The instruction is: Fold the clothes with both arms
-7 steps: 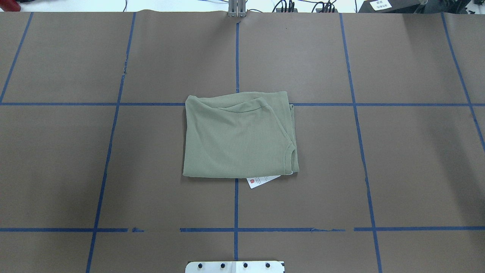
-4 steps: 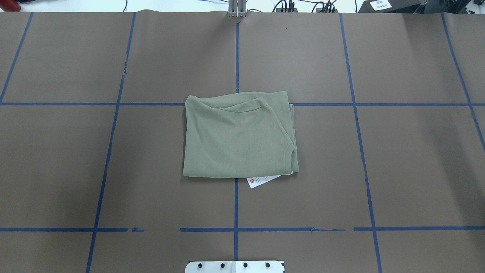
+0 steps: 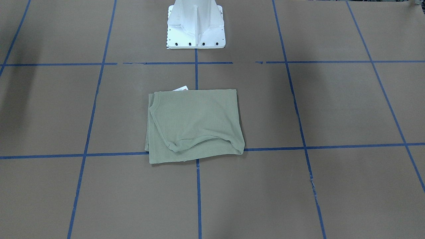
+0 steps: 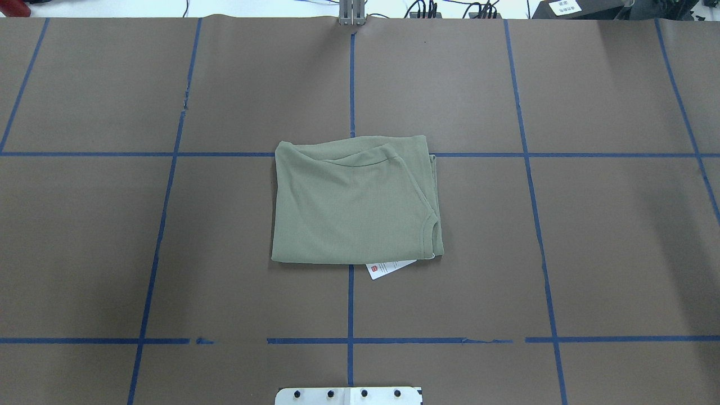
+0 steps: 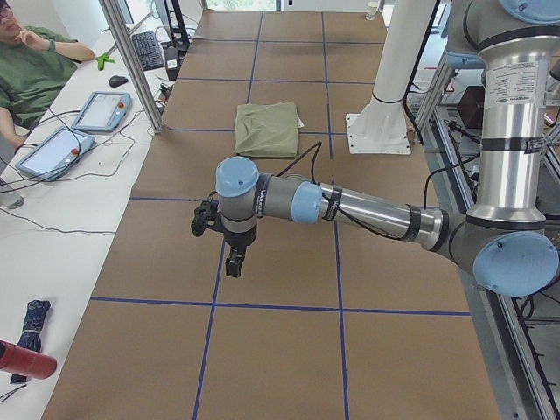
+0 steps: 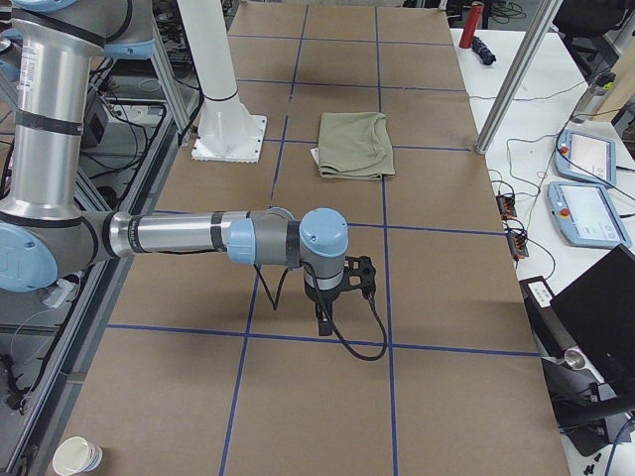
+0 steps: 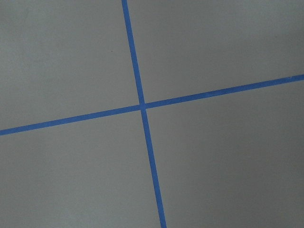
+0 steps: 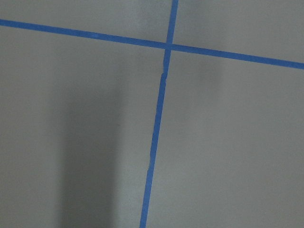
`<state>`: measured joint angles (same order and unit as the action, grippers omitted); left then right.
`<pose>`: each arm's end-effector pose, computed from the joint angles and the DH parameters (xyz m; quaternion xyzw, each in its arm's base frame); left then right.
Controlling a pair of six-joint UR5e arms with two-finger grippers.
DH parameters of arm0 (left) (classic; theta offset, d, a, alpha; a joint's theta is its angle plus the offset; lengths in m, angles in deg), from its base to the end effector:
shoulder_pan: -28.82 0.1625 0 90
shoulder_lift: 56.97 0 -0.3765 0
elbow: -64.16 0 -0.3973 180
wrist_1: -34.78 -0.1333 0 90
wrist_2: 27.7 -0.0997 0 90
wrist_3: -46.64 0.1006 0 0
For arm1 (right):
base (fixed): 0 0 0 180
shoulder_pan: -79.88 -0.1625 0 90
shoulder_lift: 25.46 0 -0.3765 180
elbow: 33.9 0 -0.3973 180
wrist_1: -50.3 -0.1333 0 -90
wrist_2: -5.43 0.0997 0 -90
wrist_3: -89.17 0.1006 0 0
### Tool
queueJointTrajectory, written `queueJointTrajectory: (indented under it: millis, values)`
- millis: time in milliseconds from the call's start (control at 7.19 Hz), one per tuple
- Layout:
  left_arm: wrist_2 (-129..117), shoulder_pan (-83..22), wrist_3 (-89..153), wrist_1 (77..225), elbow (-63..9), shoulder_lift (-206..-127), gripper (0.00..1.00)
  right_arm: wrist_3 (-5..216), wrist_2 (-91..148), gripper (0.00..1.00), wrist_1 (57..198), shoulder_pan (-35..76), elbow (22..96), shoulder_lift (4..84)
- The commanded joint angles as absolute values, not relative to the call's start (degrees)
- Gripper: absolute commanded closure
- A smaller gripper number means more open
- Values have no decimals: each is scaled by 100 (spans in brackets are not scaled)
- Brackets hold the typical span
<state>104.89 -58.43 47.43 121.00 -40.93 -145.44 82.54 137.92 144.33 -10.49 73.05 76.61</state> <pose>-0.0418 -0.4896 0.5018 0.0732 0.3632 0.0596 0.9269 0.0680 -0.4175 0.5696 0.0290 -0.3612 -0.0536 0.9305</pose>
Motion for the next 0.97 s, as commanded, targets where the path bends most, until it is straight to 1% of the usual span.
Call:
queueJointTrajectory:
  millis: [0,835]
  values:
    - [10581,-5810,4647,12091,-4131,-14609,0,8275,13788,0,14434,-1074,7315,7658]
    - [10510,-5819,4638,12083,-4184,-14592,0,8310,13806,0,14434,-1074,7315,7623]
